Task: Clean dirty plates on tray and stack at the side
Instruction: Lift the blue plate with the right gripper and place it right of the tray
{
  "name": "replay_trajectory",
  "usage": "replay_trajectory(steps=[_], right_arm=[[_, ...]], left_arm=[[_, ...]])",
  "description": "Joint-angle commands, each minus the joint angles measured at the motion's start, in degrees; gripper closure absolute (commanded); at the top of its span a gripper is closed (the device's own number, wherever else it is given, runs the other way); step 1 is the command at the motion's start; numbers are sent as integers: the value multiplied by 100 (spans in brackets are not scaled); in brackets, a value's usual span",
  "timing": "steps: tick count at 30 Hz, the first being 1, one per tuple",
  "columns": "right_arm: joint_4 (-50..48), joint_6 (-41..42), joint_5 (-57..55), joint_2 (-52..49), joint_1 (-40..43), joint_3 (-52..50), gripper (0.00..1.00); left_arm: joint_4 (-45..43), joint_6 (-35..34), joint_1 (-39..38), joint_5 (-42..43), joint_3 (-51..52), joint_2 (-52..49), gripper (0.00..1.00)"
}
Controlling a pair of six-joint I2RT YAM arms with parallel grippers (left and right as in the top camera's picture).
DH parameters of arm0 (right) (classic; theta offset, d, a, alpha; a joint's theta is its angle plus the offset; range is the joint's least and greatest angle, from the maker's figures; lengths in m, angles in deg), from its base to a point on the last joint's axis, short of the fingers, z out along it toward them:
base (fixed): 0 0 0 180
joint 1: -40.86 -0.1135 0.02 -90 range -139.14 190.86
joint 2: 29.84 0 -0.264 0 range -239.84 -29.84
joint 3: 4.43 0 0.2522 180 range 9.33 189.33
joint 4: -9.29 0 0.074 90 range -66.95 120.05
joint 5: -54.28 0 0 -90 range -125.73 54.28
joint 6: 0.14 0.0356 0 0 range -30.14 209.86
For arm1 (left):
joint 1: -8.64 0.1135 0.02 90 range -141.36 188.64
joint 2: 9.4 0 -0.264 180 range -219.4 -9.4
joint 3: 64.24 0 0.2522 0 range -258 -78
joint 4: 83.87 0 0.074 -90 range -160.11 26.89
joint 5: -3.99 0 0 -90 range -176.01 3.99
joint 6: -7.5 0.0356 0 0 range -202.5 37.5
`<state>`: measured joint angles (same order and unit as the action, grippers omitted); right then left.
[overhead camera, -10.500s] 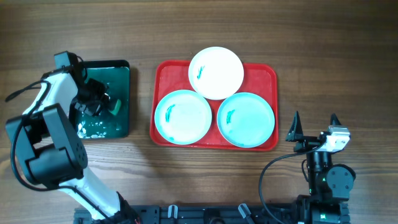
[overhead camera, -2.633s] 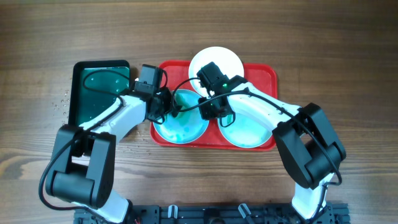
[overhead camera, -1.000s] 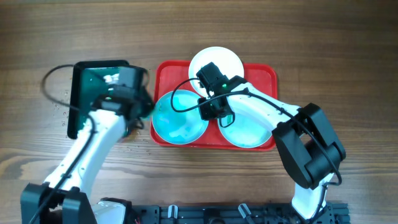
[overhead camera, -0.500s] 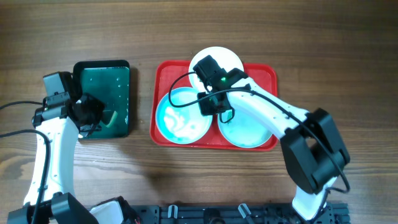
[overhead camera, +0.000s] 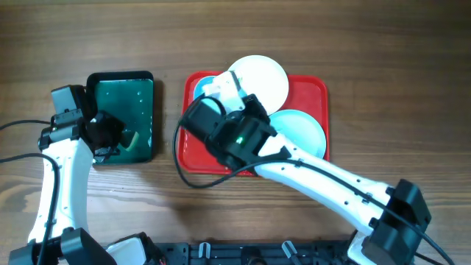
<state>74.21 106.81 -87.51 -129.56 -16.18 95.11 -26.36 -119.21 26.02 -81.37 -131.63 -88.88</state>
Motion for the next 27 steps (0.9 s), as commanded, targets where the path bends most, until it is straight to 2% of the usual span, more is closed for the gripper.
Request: replay_trajectory(steps=[1, 9, 11, 13, 15, 16, 17, 20, 21, 23, 26, 27], right_arm=[[-284, -1108, -1056, 94, -258, 111, 96], [-1757, -4107, -2601, 94, -824, 111, 96], [-2068, -4400, -2647, 94, -911, 111, 96], [-2092, -4341, -2629, 94, -929, 111, 96], [-2052, -3757, -2398, 94, -927, 76, 96], [-1827, -3038, -1818, 94, -894, -2, 96], [-1416, -2094, -498, 92, -693, -142, 96], [-1152, -179, 1226, 94, 354, -442, 96], [-1058, 131, 1565, 96, 752, -442, 96], [-1016, 120, 2828, 98, 1622, -442, 96], [-966, 105, 5812, 98, 3779, -442, 96], [-944, 103, 6231, 98, 4186, -442, 96]], left_arm=[[4, 28, 31, 92, 37, 105, 96], [4, 28, 9, 94, 37, 105, 96], [4, 28, 9, 94, 37, 105, 96], [4, 28, 9, 94, 37, 105, 96], [7, 28, 9, 94, 37, 105, 96], [4, 28, 9, 94, 37, 105, 96], [7, 28, 9, 94, 37, 105, 96], [26, 28, 9, 138, 37, 103, 96], [26, 28, 9, 184, 37, 105, 96], [26, 31, 9, 199, 37, 105, 96], [26, 31, 9, 199, 37, 105, 96], [26, 31, 9, 199, 37, 105, 96]])
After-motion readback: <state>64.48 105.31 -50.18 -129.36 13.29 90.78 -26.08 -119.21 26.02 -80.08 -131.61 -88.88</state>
